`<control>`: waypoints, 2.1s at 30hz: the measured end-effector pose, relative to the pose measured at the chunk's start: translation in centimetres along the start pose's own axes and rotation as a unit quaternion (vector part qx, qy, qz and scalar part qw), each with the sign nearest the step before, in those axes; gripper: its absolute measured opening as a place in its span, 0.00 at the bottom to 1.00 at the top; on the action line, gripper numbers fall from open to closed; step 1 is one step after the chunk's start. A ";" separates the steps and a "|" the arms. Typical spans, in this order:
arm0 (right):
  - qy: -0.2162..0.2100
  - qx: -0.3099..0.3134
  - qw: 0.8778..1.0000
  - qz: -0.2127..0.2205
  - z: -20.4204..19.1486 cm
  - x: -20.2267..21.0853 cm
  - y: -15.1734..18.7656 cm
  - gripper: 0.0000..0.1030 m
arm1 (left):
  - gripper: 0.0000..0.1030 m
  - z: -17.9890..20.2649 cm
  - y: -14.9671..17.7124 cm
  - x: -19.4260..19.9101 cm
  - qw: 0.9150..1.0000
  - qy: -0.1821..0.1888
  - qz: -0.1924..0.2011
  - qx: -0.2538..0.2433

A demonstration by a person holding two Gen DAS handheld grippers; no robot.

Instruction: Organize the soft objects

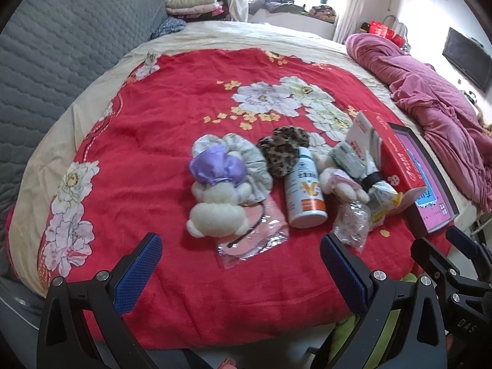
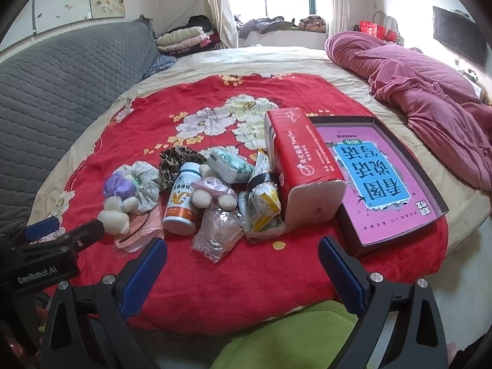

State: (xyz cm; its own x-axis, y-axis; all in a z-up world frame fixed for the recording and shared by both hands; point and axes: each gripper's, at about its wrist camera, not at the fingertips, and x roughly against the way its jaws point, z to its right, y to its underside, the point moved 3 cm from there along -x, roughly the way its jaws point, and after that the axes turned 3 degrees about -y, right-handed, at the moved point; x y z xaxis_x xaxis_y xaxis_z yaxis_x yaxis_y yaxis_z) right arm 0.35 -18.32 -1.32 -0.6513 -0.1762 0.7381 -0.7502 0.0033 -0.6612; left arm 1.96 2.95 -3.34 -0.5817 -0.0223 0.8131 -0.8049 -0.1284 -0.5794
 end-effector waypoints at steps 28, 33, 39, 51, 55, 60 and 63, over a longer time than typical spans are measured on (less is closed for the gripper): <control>0.008 -0.075 0.993 -0.092 -1.2 -9.3 -0.2 0.75 | 0.94 -2.4 -2.4 -10.3 0.997 -0.013 -0.077 0.024; 0.016 -0.097 0.988 -0.120 -1.4 -11.6 0.1 0.64 | 0.84 -2.7 -2.0 -11.4 0.996 -0.009 -0.089 0.027; 0.002 -0.100 0.987 -0.123 -1.5 -12.1 0.6 0.48 | 0.48 -2.4 -1.8 -11.5 0.995 0.017 -0.097 0.030; -0.009 -0.096 0.991 -0.092 0.5 -7.3 -0.3 0.45 | 0.46 -2.8 -2.7 -7.1 0.995 0.061 -0.063 0.050; -0.014 -0.102 0.992 -0.070 1.5 -5.7 -1.1 0.43 | 0.46 -1.4 -3.3 -5.0 0.995 0.077 -0.047 0.039; -0.032 -0.110 0.991 -0.066 2.6 -6.0 -1.3 0.41 | 0.46 0.9 -3.6 -3.4 0.996 0.087 -0.033 0.018; -0.040 -0.100 0.992 -0.061 2.5 -5.6 -1.2 0.40 | 0.46 2.3 -3.9 -2.5 0.995 0.095 -0.027 0.006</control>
State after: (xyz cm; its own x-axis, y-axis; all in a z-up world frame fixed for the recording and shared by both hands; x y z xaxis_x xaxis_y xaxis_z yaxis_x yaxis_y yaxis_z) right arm 5.16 -19.84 -4.96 -0.5491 -0.2657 0.7924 -0.8358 0.1708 -0.5219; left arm 6.80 1.21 -3.00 -0.5495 0.1730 0.8174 -0.8353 -0.1357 -0.5328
